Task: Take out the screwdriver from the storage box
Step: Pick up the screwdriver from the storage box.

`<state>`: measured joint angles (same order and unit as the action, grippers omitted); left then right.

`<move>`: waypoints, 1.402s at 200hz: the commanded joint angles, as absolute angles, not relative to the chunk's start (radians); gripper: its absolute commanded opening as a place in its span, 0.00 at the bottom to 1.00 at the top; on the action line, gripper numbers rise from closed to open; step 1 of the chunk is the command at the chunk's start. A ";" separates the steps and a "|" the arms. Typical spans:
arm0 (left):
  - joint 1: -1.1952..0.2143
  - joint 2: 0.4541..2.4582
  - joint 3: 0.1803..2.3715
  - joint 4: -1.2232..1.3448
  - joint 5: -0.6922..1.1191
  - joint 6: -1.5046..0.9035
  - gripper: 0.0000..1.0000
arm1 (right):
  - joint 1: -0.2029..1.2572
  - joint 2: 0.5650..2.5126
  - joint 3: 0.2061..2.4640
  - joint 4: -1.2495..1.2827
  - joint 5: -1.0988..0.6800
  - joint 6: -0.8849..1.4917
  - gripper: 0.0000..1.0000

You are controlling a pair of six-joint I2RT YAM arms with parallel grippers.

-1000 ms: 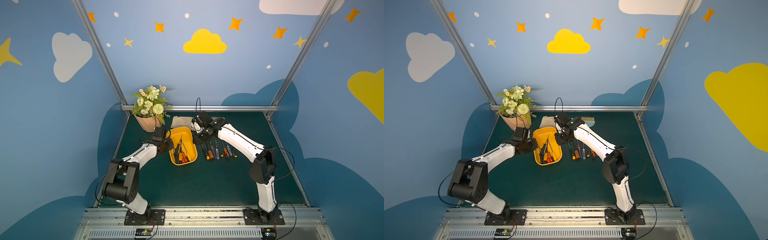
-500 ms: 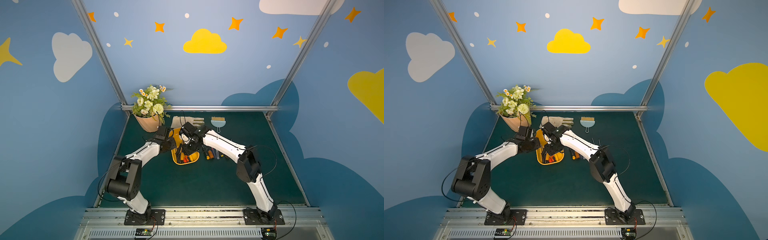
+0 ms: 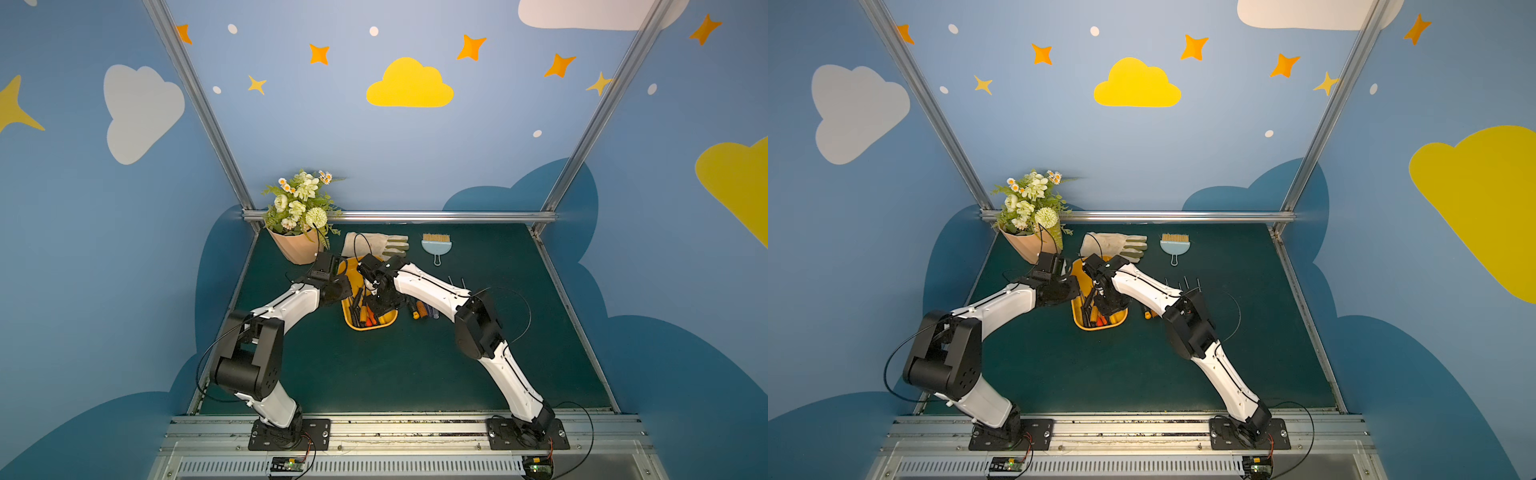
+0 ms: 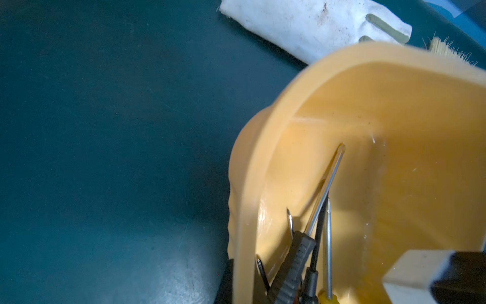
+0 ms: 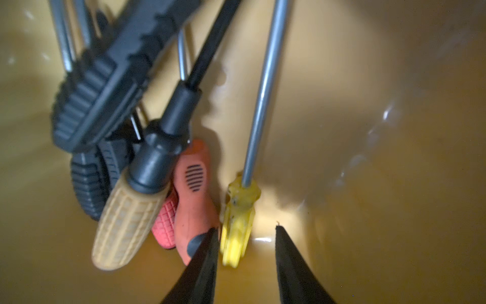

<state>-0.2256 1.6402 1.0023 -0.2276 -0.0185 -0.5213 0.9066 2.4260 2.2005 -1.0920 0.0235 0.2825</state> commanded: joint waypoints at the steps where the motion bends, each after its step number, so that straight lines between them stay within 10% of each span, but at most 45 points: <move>1: -0.224 1.634 1.050 -0.195 0.013 -0.532 0.02 | 0.904 2.476 2.239 -1.148 0.054 0.299 0.37; 76: -0.225 1.628 1.054 -0.198 0.019 -0.535 0.02 | 0.908 2.540 2.275 -1.164 -0.007 0.294 0.41; 155: -0.223 1.627 1.047 -0.216 -0.006 -0.534 0.02 | 0.904 2.339 2.098 -1.001 0.000 0.278 0.00; 280: -0.215 1.629 1.036 -0.239 -0.026 -0.539 0.02 | 0.825 2.038 1.919 -0.852 -0.010 0.258 0.00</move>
